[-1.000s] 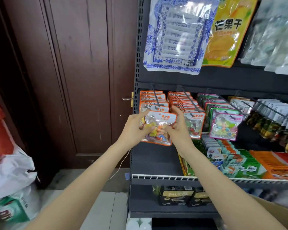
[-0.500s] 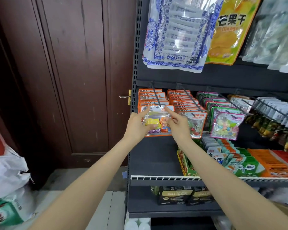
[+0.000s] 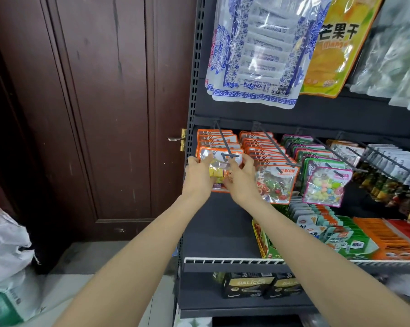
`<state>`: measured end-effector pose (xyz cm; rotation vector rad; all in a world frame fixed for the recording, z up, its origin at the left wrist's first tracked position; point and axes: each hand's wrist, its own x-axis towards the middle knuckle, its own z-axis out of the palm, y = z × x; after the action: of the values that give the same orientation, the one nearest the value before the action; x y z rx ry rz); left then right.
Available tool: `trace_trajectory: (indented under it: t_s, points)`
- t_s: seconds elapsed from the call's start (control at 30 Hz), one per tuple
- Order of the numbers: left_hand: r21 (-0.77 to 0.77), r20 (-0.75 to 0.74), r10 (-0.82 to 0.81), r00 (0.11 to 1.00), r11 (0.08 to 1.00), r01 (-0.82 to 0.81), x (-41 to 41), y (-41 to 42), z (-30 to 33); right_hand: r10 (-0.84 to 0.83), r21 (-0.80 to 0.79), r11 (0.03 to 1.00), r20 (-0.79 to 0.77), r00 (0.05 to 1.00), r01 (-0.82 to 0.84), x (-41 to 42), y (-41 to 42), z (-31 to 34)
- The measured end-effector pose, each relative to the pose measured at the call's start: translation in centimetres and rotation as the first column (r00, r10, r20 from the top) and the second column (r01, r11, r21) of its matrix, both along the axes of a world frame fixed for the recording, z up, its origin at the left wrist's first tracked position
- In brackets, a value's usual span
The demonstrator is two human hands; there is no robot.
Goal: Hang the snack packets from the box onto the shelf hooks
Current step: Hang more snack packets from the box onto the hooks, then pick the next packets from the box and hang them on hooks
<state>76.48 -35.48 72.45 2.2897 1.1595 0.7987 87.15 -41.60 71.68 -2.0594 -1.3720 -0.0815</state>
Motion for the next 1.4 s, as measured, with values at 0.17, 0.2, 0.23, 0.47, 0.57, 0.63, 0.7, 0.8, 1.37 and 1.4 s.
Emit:
trace_trajectory:
  t_s: [0.17,0.2,0.23,0.47,0.57,0.63,0.7,0.8,1.37,1.4]
  points:
    - [0.191,-0.041,0.158,0.987,0.971,-0.148,-0.1,-0.5,0.3,0.045,-0.013,0.999,-0.001,0.999,-0.045,0.2,-0.1,0.8]
    - [0.249,-0.011,0.193,0.981,0.951,-0.185,-0.2,-1.0,0.1,0.059,0.037,0.998,-0.025,0.998,-0.058,0.3,-0.5,0.9]
    - [0.288,0.023,0.216,0.976,0.934,-0.214,-0.3,-1.5,-0.1,0.072,0.080,0.994,-0.051,0.996,-0.068,0.3,-1.1,0.9]
    - [0.155,0.141,-0.075,0.987,0.987,0.053,1.5,-8.2,-3.1,0.011,0.099,0.995,-0.193,0.981,0.009,2.0,-9.8,-1.4]
    - [0.044,0.128,-0.208,0.970,0.978,0.204,4.3,-12.9,-4.8,-0.092,0.010,0.995,-0.203,0.975,0.096,4.4,-15.9,-4.0]
    - [-0.029,0.112,-0.271,0.956,0.961,0.275,6.8,-16.6,-6.3,-0.186,-0.094,0.981,-0.229,0.955,0.169,6.6,-20.4,-6.4]
    - [-0.105,0.087,-0.329,0.940,0.935,0.337,9.7,-20.7,-8.3,-0.301,-0.235,0.940,-0.239,0.923,0.245,9.0,-25.3,-9.1]
    - [-0.232,0.031,-0.453,0.891,0.864,0.447,14.3,-27.1,-11.8,-0.443,-0.442,0.841,-0.232,0.866,0.311,12.7,-32.9,-13.4]
    - [-0.410,-0.832,-0.535,0.151,0.774,0.482,27.7,-43.0,-27.9,-0.400,-0.726,0.647,-0.582,0.708,-0.232,25.5,-51.3,-28.6]
    - [-0.407,-0.834,-0.532,0.145,0.772,0.488,27.7,-43.2,-28.0,-0.389,-0.739,0.633,-0.562,0.730,-0.232,25.6,-51.3,-28.6]
